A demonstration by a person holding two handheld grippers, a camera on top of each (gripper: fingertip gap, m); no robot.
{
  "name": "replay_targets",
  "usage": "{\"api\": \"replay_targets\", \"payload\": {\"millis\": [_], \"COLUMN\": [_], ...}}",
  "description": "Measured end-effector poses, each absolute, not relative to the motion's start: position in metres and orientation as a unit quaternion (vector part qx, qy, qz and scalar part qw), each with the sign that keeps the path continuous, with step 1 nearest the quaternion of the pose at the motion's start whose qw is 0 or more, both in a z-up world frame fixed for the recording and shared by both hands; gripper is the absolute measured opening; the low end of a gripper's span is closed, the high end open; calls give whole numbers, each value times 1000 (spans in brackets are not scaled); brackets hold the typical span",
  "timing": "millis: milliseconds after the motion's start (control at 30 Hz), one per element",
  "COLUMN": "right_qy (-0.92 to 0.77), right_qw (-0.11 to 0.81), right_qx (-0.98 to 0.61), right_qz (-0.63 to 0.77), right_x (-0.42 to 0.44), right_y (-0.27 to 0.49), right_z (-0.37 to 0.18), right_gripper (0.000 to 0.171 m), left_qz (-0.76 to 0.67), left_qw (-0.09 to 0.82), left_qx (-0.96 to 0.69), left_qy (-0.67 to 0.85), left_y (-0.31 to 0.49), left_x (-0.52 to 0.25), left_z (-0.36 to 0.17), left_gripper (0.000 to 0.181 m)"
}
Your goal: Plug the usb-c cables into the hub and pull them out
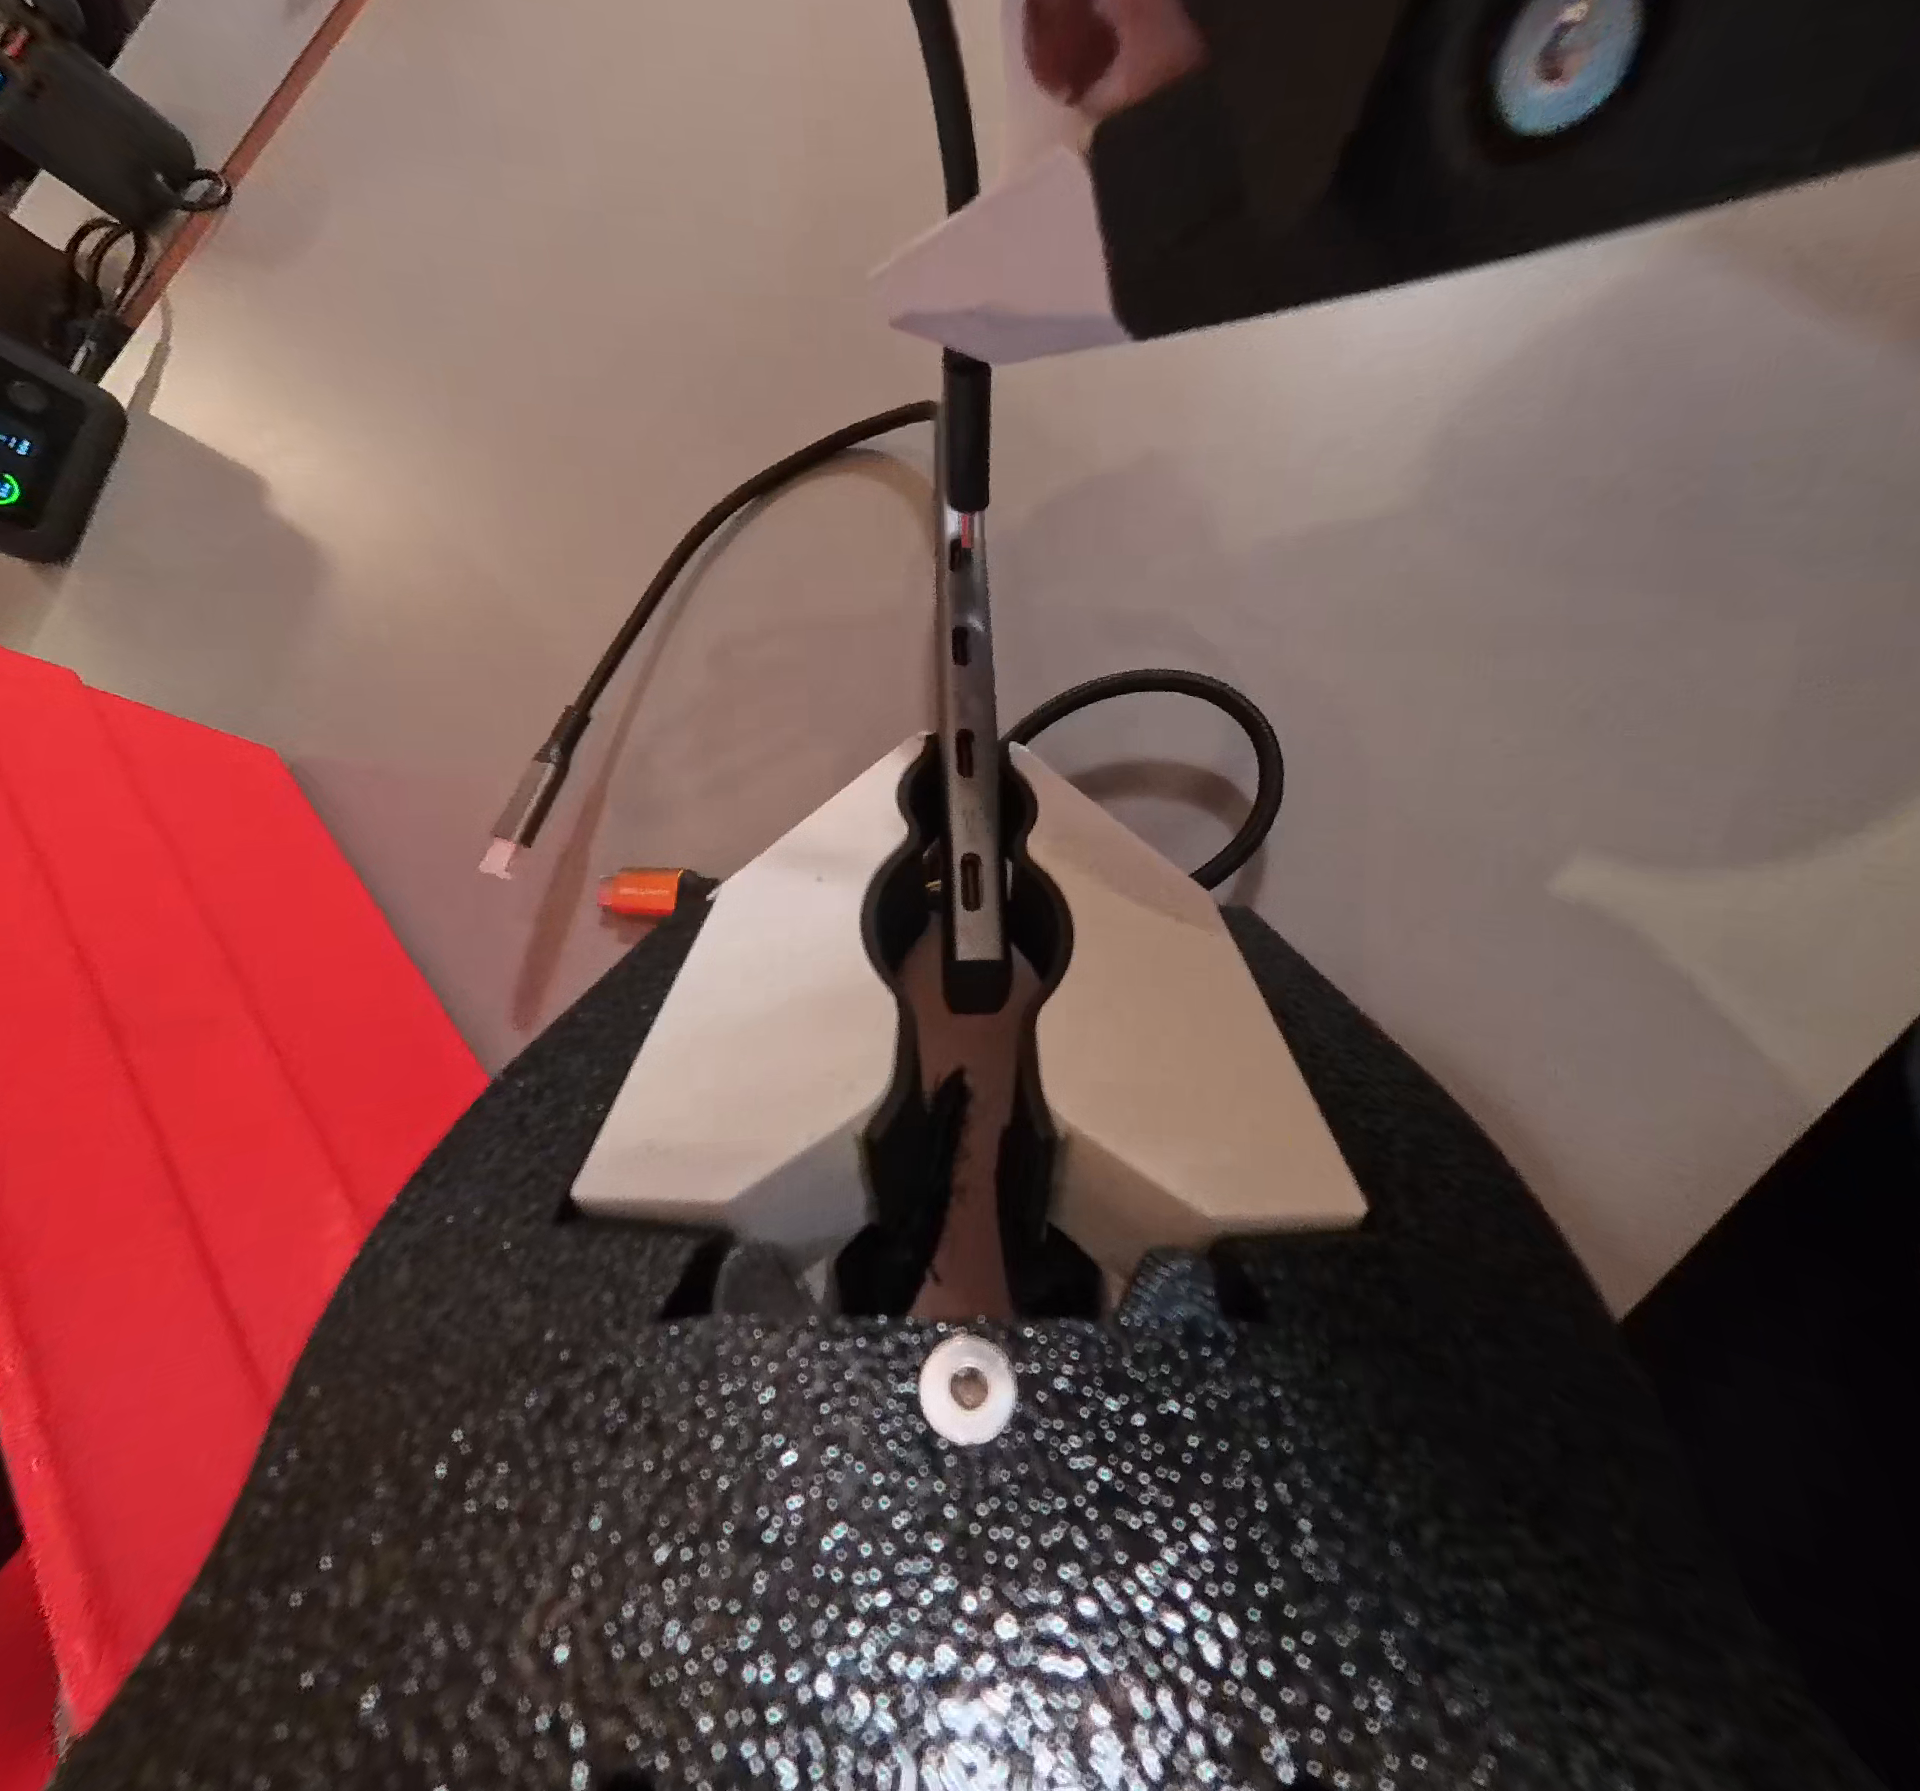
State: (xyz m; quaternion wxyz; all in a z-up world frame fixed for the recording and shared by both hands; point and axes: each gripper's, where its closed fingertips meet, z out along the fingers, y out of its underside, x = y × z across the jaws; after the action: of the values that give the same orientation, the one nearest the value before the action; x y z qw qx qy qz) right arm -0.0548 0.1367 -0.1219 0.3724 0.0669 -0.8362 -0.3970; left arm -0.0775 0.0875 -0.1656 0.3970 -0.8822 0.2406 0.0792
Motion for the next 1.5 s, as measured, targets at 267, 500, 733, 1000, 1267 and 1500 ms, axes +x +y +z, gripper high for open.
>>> {"api": "replay_targets", "payload": {"millis": [267, 500, 733, 1000, 1267, 1500], "right_qy": [-842, -849, -856, -858, -852, -853], "right_qw": [371, 348, 337, 334, 326, 338], "right_qx": [55, 62, 39, 35, 60, 73], "right_qz": [-387, -392, -391, -388, -406, -392], "right_x": [-57, -52, -52, -53, -54, -55], "right_y": [135, 137, 138, 135, 133, 130], "right_z": [-121, -124, -126, -126, -130, -136], "right_gripper": [1, 2, 1, 1, 1, 1], "left_qz": [80, 78, 82, 80, 83, 82], "left_qw": [395, 391, 389, 389, 386, 398], "left_qx": [-884, -886, -887, -887, -887, -879], "left_qy": [236, 235, 236, 235, 240, 251], "left_y": [88, 87, 88, 88, 88, 88], "left_x": [-75, -75, -74, -75, -74, -73], "left_z": [-166, -167, -169, -169, -172, -173], "left_gripper": [7, 8, 7, 7, 8, 7]}}
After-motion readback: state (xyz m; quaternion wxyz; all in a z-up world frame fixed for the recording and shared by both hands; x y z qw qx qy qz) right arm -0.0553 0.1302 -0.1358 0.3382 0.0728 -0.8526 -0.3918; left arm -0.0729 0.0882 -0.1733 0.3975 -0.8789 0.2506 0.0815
